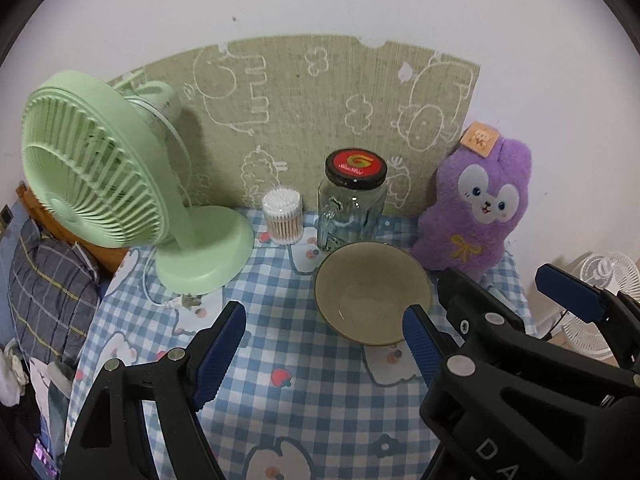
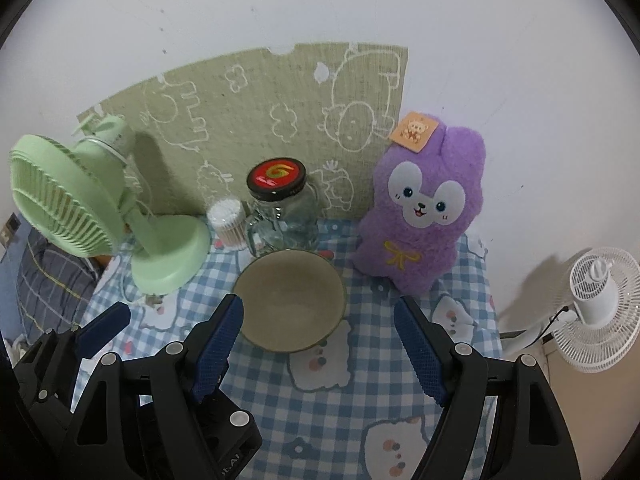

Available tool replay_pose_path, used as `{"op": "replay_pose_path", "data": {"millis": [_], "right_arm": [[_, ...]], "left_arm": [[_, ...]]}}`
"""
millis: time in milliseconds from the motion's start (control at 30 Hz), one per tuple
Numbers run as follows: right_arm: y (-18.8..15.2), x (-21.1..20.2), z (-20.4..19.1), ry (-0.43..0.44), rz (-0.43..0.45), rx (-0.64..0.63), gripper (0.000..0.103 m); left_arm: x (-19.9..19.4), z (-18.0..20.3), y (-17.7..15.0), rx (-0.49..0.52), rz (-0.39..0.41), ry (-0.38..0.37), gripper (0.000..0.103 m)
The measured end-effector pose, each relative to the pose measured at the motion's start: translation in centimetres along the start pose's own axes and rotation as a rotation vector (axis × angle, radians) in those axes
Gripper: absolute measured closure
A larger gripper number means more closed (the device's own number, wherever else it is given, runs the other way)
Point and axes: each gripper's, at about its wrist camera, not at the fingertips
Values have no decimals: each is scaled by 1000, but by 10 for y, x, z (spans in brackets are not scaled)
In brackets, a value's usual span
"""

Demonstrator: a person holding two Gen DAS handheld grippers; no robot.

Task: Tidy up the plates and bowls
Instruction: 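Move both grippers toward the small cream bowl beside the glass jar, then grip the small cream bowl rim between both grippers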

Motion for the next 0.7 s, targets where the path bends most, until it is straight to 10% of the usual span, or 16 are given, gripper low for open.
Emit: {"op": "replay_pose_path", "data": {"millis": [700], "right_arm": [[-1, 100, -6, 15, -84, 33, 34]], "left_arm": [[96, -17, 6, 46, -73, 52, 33]]}}
Point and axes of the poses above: each gripper's, at about its wrist camera, not at the fingertips, and x roughly the way its jaws point, z to its right, y to its top, and after that the axes turned 11 degrees about -y, right-handed
